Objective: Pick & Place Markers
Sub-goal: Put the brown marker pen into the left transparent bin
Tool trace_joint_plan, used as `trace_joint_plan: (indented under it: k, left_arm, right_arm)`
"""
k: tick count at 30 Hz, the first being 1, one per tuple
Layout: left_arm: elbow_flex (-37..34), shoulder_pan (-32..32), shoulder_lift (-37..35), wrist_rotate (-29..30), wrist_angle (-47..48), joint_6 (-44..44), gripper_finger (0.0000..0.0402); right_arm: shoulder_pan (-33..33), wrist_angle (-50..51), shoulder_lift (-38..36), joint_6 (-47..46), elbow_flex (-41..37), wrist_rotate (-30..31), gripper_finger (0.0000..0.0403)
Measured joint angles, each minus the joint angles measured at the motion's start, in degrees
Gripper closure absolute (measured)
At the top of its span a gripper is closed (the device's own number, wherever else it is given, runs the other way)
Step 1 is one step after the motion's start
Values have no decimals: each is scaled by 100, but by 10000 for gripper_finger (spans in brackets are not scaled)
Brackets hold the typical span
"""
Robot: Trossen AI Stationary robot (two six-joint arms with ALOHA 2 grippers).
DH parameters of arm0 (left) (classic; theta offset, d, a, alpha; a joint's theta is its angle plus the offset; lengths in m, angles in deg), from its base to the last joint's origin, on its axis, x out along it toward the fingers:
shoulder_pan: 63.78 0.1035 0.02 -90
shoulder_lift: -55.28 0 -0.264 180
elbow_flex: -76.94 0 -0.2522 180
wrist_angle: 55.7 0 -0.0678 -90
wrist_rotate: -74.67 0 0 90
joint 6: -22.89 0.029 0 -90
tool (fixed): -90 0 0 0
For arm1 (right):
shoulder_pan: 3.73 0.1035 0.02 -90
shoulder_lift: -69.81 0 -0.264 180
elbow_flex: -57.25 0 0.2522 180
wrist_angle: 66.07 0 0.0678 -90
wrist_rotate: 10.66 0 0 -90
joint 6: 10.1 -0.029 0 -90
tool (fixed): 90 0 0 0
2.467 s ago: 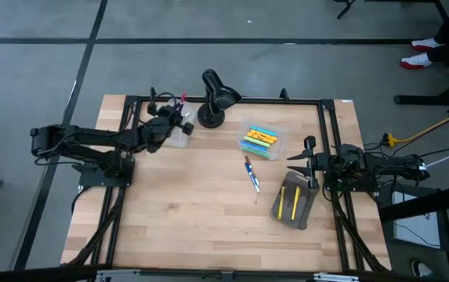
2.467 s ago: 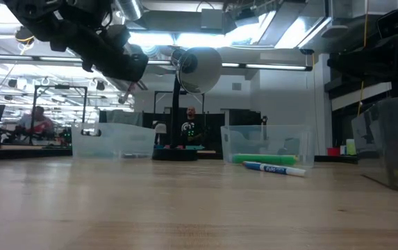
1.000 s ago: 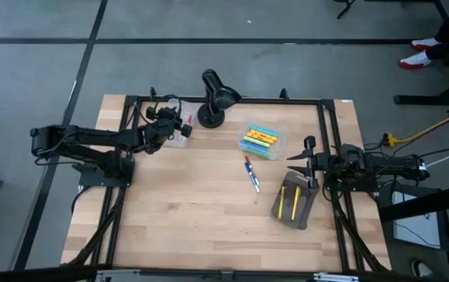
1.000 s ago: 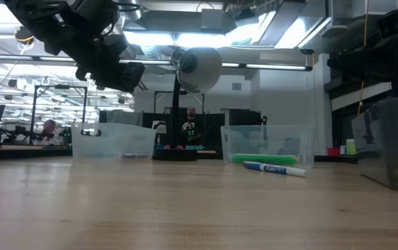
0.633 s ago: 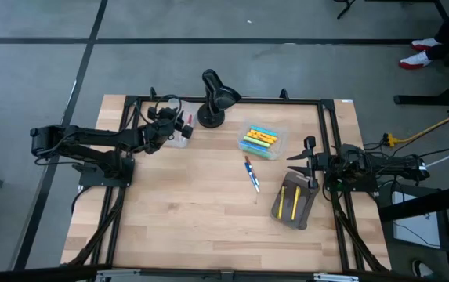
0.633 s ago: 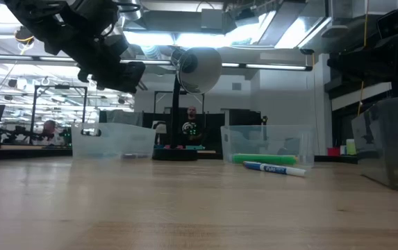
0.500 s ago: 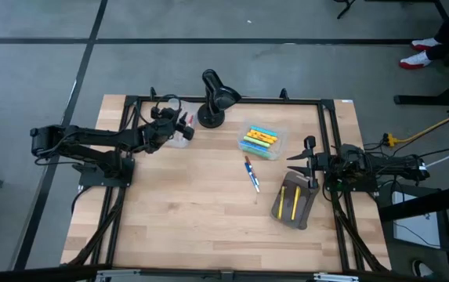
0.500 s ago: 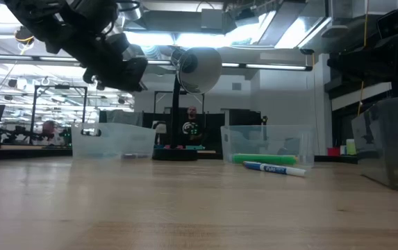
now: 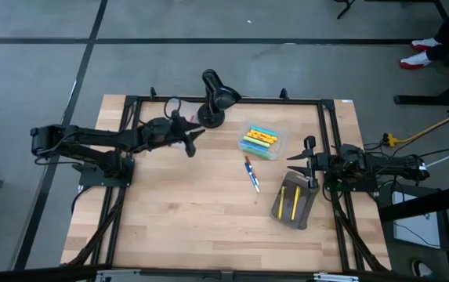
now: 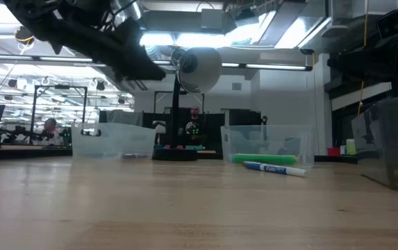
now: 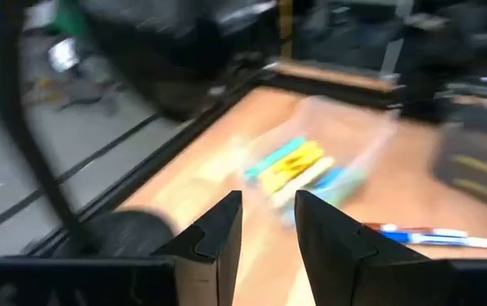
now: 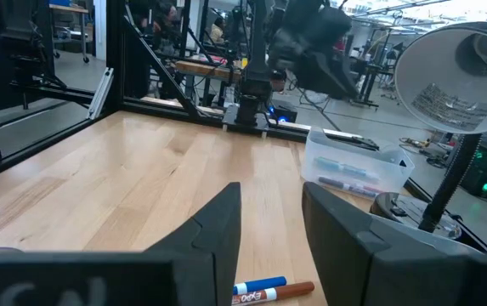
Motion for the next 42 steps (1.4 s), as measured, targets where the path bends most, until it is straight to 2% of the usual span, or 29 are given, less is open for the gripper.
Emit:
trace_joint_plan:
  k: [4,13,19,27,42]
  left_arm:
    - [0,-219,0,-398,-248,298,296]
    - [0,-813,-12,-580,-304,426,297]
    - [-75,-1107,-605,-1008,-331,599,303]
    - [-669,-1287,-1524,-606,-320,336,313]
    - [-857,-1295,-1528,-604,-8,354,314]
  right_arm:
    - [0,0,0,0,2,0,276]
    - [0,0,0,0,2,-2,276]
    - [0,0,1,0,0,-2,276]
    - [0,0,1,0,1,-1,276]
    - [0,-41,2,2,0,-1,276]
